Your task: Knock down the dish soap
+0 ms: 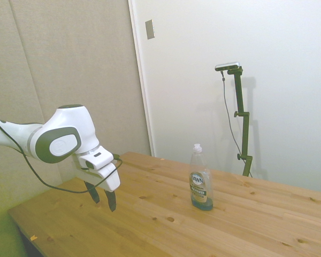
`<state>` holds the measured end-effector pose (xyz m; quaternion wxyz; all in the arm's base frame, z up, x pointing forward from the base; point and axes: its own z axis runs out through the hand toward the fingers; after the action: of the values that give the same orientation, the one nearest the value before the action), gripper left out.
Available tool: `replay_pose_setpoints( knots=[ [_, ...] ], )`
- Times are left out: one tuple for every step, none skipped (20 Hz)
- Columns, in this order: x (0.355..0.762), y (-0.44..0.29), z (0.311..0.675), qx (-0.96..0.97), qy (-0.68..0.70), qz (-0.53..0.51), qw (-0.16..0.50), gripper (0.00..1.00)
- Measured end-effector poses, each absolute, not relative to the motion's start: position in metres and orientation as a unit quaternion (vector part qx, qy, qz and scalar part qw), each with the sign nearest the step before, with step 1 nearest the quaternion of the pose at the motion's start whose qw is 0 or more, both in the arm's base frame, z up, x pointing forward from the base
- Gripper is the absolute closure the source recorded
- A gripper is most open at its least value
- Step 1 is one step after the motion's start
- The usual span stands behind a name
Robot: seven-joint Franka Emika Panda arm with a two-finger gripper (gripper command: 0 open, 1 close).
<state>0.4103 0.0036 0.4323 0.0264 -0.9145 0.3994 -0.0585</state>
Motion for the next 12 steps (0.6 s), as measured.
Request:
replay_pose_setpoints(
  knots=[
    [0.411, 0.004, 0.432, -0.914, 0.399, -0.059, 0.027, 0.0],
    [0.411, 0.004, 0.433, -0.914, 0.399, -0.061, 0.028, 0.0],
    [0.412, 0.002, 0.434, -0.913, 0.402, -0.063, 0.028, 0.0],
    [0.414, -0.003, 0.438, -0.91, 0.407, -0.067, 0.031, 1.0],
    [0.417, -0.011, 0.445, -0.906, 0.415, -0.073, 0.034, 1.0],
    [0.423, -0.023, 0.454, -0.901, 0.425, -0.08, 0.038, 1.0],
    [0.429, -0.035, 0.461, -0.895, 0.435, -0.086, 0.041, 1.0],
    [0.436, -0.046, 0.468, -0.89, 0.444, -0.09, 0.042, 1.0],
    [0.443, -0.056, 0.472, -0.887, 0.451, -0.094, 0.042, 1.0],
    [0.452, -0.064, 0.475, -0.883, 0.458, -0.096, 0.043, 1.0],
    [0.461, -0.072, 0.478, -0.879, 0.465, -0.098, 0.044, 1.0],
    [0.47, -0.08, 0.48, -0.874, 0.473, -0.1, 0.044, 1.0]
  ],
)
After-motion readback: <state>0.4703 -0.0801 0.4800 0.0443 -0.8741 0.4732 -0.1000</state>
